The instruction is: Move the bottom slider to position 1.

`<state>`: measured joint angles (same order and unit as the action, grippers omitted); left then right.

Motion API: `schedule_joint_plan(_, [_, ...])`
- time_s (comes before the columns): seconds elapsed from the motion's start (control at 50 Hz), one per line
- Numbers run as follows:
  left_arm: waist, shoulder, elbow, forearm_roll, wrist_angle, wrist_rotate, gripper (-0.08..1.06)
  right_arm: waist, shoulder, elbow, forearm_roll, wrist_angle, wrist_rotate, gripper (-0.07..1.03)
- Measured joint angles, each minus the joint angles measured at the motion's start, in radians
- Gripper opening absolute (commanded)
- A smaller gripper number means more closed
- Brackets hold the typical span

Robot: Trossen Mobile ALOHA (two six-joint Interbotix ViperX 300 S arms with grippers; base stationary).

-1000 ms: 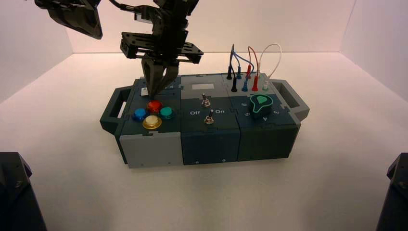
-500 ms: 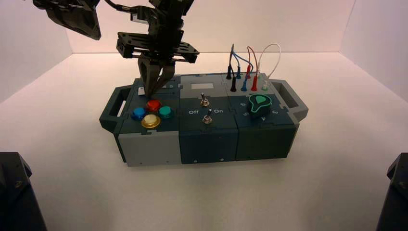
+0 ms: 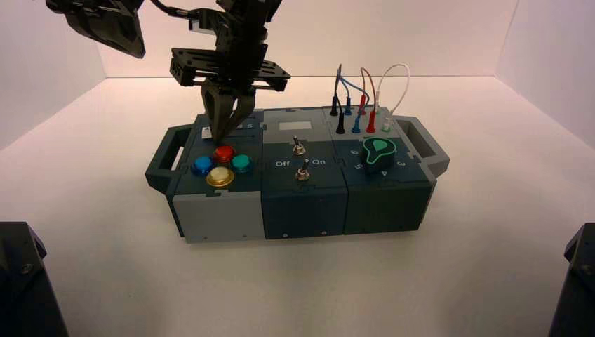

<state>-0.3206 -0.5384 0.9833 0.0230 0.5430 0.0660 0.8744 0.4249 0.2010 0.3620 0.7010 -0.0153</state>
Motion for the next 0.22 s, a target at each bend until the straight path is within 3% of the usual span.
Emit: schedule_joint_plan(0.22, [0.002,0.000,-0.003,0.000,0.000,-0.002,-0.03,-0.008,-0.055,0.083,-0.014,-0.028,-0.006,-0.02])
